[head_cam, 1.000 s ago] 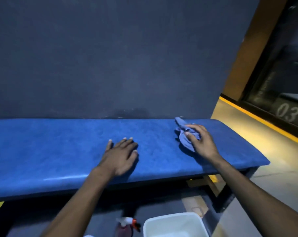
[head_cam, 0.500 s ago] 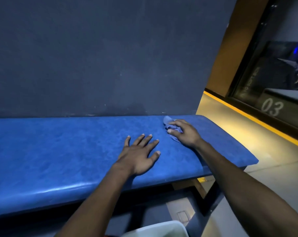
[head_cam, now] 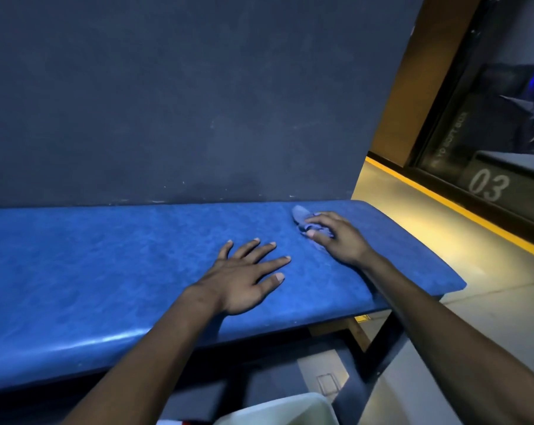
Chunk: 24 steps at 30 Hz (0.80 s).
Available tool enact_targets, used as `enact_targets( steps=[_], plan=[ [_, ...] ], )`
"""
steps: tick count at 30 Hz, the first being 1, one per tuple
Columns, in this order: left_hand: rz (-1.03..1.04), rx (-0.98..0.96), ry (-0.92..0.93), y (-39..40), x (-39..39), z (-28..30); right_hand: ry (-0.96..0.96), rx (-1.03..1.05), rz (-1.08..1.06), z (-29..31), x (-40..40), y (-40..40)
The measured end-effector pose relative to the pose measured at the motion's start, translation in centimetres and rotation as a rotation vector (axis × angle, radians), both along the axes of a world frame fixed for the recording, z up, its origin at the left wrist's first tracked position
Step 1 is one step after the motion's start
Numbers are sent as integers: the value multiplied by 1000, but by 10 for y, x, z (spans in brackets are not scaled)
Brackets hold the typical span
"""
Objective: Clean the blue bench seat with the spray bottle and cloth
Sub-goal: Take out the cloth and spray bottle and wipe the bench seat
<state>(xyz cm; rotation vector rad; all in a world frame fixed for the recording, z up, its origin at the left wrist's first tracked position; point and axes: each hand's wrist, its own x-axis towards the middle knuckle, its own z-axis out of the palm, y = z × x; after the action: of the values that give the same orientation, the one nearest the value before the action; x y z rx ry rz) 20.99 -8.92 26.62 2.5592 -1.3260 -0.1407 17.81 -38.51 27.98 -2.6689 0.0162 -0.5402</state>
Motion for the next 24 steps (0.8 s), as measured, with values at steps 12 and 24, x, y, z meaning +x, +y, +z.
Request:
enact_targets(
  steps=[12, 24],
  plan=[
    [-23, -13, 17, 0, 2, -2, -76, 30, -44, 1, -2, -16],
    [-17, -20, 4, -1, 3, -5, -49, -60, -149, -6, -5, -15]
  ],
)
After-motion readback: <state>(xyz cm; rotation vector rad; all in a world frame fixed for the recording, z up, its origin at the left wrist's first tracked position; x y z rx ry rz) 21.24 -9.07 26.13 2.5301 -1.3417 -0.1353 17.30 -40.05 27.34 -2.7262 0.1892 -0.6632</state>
